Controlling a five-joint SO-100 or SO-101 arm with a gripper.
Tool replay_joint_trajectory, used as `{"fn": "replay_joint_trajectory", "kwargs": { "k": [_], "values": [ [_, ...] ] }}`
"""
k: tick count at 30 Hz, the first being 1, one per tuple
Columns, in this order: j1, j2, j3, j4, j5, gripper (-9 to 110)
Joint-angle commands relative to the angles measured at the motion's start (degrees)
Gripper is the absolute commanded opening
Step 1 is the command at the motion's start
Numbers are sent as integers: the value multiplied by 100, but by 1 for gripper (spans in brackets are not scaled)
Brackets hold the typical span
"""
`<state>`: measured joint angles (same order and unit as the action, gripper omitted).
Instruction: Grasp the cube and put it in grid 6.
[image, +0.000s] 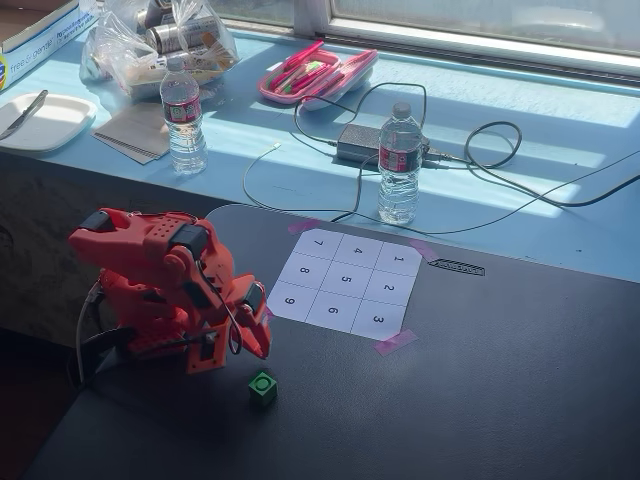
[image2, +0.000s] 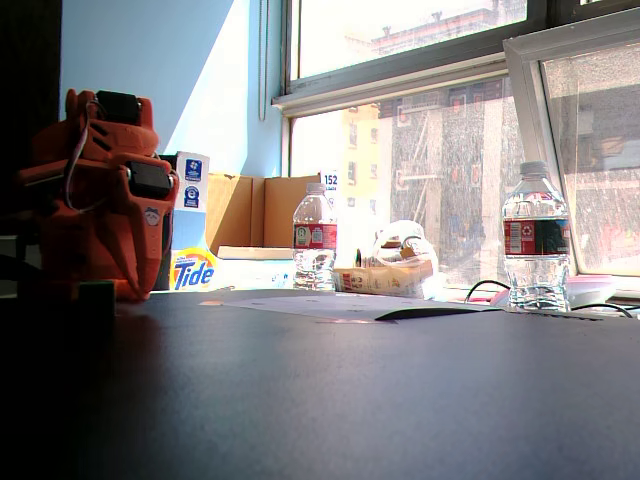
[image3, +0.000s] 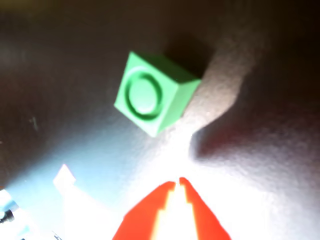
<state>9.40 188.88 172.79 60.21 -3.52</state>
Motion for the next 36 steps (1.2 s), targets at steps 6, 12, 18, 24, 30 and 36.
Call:
{"fn": "replay_joint_trajectory", "kwargs": {
  "k": [6,12,18,24,30,36],
  "values": [
    [290,18,-861,299,264,21],
    [299,-334,-1468,466,492,29],
    [545,-2303,-2733,343,870,36],
    [721,-4148,-4087,659,1327,38],
    [817,-5977,-5300,1538,1600,38],
    [993,-6864,-5238,1433,1529,40]
  ]
}}
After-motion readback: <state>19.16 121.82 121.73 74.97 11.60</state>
